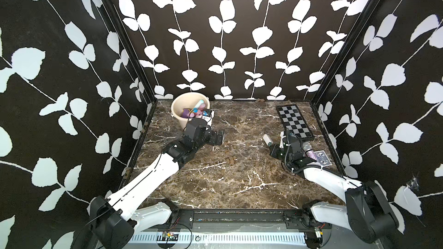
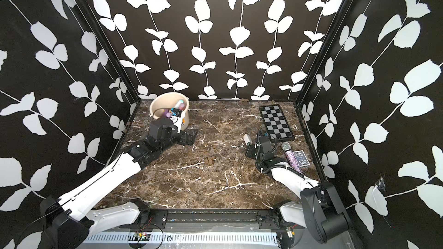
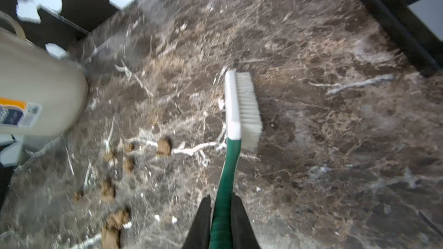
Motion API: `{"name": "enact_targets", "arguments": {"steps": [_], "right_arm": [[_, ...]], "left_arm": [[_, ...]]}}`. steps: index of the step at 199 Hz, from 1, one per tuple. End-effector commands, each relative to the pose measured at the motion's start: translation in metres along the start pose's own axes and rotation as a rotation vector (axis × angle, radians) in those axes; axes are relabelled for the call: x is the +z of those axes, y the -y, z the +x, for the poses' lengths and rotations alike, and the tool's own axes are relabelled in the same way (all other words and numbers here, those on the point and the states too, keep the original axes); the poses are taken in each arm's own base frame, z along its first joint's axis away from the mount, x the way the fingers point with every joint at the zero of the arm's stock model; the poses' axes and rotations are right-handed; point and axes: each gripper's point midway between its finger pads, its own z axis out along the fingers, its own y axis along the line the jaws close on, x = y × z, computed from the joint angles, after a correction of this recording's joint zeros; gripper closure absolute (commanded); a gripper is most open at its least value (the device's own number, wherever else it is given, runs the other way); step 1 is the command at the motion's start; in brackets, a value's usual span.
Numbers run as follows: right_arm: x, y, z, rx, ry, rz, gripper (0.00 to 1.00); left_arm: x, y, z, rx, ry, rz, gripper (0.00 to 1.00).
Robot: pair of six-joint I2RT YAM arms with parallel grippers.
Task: Brush the soil off the hand trowel and place it into the bucket
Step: Reset both arms
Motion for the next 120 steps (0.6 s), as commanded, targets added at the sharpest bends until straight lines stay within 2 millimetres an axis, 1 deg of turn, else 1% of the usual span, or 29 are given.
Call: {"name": "enact_targets", "arguments": {"steps": [1, 13, 30, 44, 55, 67, 89, 106, 120], "right_arm": [[-0.005, 0.006, -0.019, 0.011, 0.103, 0.031, 0.67], [-0.012, 0.011, -0.024, -0.004, 0.126, 0.057, 0.59], [-0.026, 0.014, -0.038, -0.034, 0.168, 0.095, 0.50], [-0.041, 0.018, -0.056, -0.068, 0.208, 0.136, 0.48], [-0.055, 0.024, -0.075, -0.094, 0.258, 0.189, 0.47], [-0.073, 0.039, -0.094, -0.109, 0.320, 0.295, 0.41], [-0.103, 0.074, -0.119, -0.178, 0.431, 0.527, 0.31], [-0.113, 0.099, -0.124, -0.221, 0.473, 0.666, 0.26], [-0.109, 0.119, -0.119, -0.215, 0.469, 0.713, 0.24]], "left_arm": [[-0.017, -0.037, -0.037, 0.023, 0.257, -0.203, 0.01], [-0.021, -0.053, -0.028, 0.042, 0.270, -0.291, 0.01], [-0.026, -0.080, -0.014, 0.070, 0.279, -0.455, 0.01], [-0.029, -0.099, 0.000, 0.106, 0.271, -0.580, 0.01], [-0.030, -0.112, 0.010, 0.129, 0.255, -0.658, 0.01], [-0.027, -0.124, 0.022, 0.149, 0.220, -0.700, 0.01], [-0.024, -0.149, 0.043, 0.144, 0.174, -0.782, 0.01], [-0.018, -0.164, 0.059, 0.133, 0.165, -0.775, 0.01], [-0.008, -0.169, 0.069, 0.134, 0.171, -0.716, 0.01]]}}
